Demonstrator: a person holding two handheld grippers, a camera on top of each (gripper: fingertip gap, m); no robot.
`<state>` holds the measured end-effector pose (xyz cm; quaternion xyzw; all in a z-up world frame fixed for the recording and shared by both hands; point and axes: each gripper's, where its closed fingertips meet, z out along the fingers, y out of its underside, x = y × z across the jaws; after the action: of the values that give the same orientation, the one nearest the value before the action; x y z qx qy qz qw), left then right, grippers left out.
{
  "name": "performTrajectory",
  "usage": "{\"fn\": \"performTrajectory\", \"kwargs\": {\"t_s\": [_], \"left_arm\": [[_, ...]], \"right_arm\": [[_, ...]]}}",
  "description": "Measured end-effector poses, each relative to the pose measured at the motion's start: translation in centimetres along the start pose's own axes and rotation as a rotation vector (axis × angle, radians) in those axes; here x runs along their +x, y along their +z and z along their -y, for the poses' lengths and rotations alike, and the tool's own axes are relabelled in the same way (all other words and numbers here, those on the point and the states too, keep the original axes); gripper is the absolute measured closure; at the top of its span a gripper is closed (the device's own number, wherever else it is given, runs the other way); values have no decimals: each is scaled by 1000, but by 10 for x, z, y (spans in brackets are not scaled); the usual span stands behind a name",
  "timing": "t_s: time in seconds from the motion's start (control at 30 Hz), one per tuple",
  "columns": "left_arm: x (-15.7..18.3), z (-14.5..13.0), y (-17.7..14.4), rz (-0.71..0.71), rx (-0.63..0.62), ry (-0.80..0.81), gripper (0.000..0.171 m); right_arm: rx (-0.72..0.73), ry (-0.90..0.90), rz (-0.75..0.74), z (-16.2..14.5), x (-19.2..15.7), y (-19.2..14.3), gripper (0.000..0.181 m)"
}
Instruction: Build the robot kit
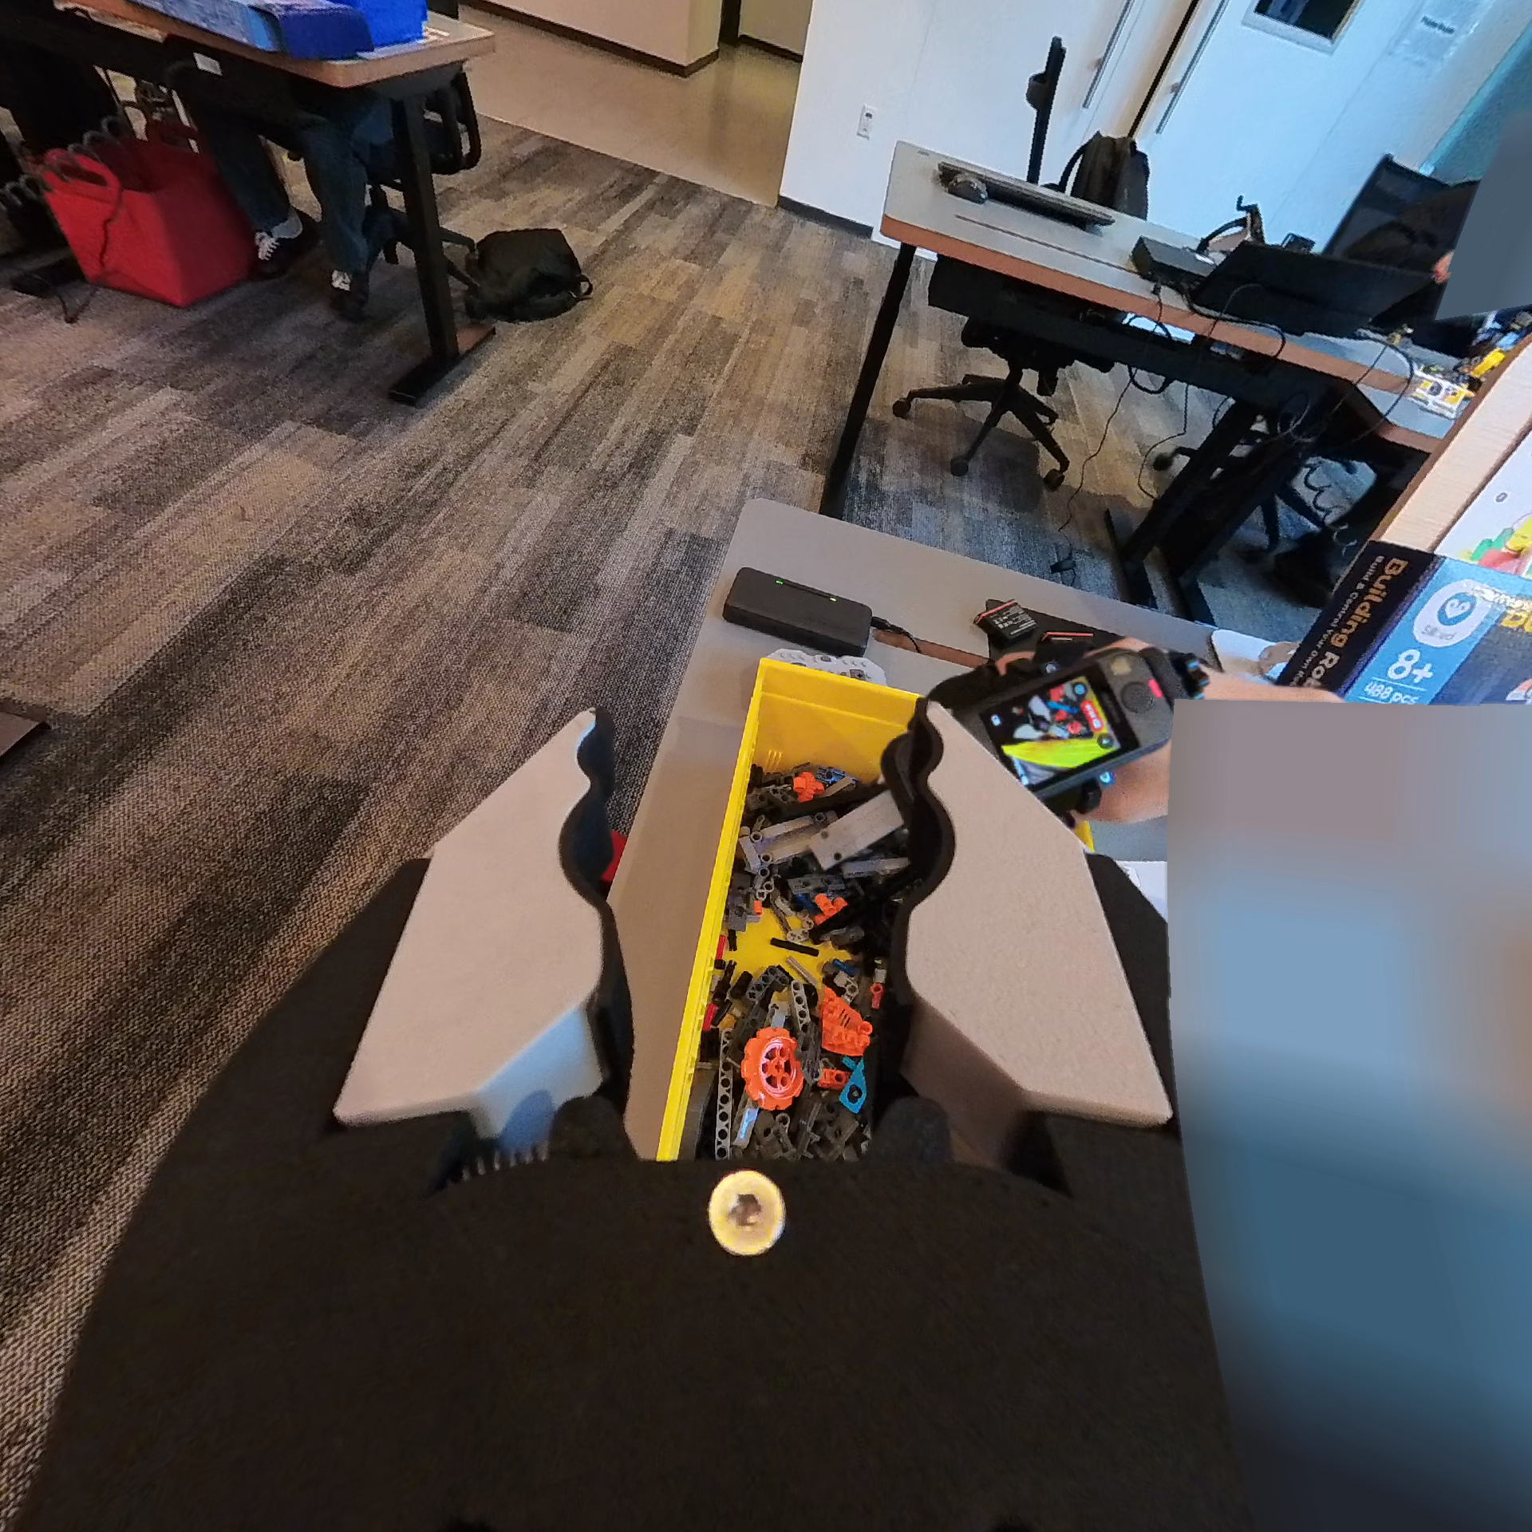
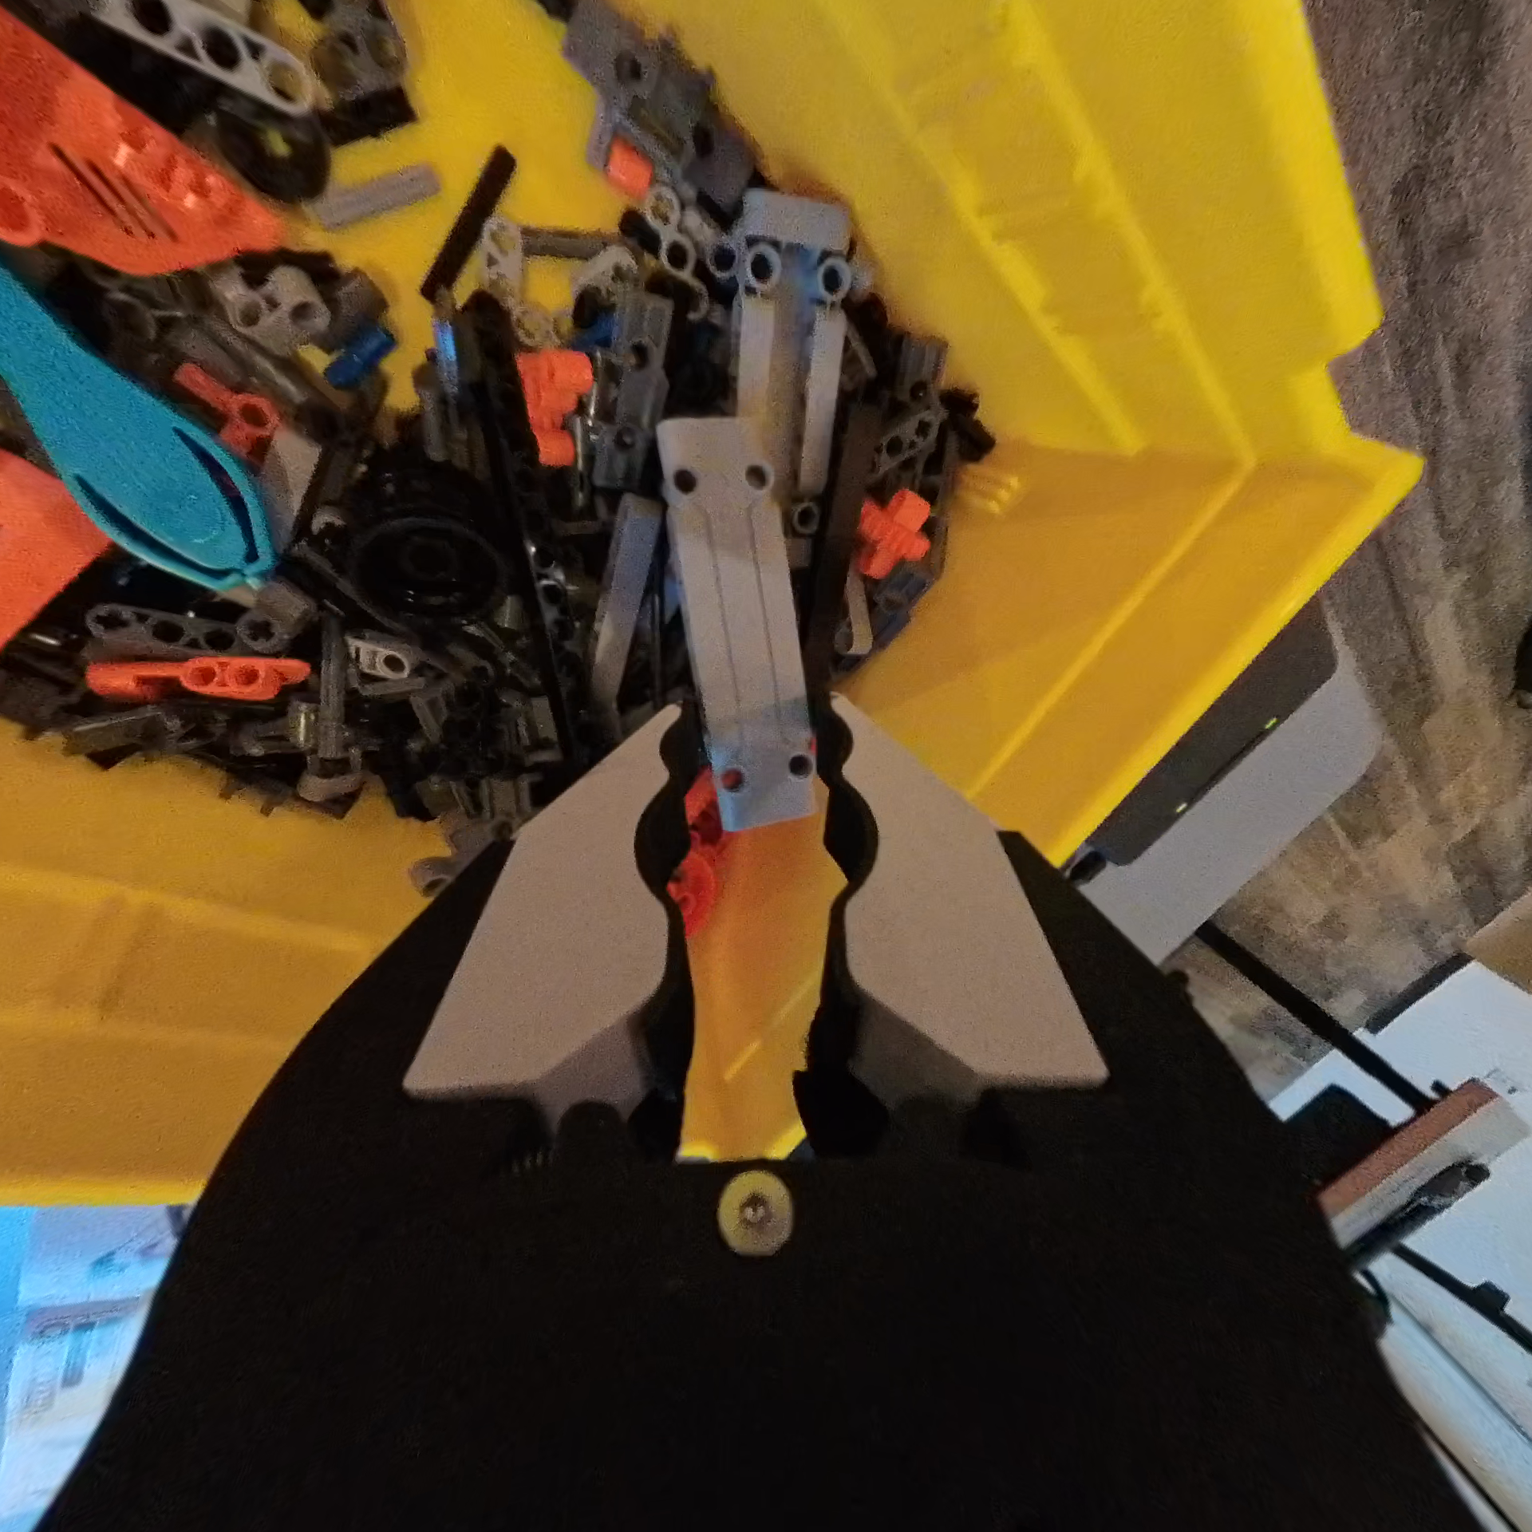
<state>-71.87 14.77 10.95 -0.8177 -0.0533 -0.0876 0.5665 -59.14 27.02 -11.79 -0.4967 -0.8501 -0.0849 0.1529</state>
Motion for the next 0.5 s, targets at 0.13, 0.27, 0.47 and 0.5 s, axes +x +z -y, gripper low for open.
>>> {"fn": "performTrajectory", "kwargs": {"t_s": [0.13, 0.27, 0.47, 0.5], "left_arm": [[-1, 0, 0, 1, 1, -3, 103], [0, 0, 1, 0, -2, 1, 103], [3, 0, 2, -17, -4, 4, 103], [3, 0, 2, -20, -4, 2, 103]], "right_arm": [[175, -10, 58, 30, -20, -9, 145], [431, 26, 267, 101, -58, -26, 107], [393, 96, 520, 141, -99, 3, 98], [380, 111, 537, 143, -102, 7, 105]]}}
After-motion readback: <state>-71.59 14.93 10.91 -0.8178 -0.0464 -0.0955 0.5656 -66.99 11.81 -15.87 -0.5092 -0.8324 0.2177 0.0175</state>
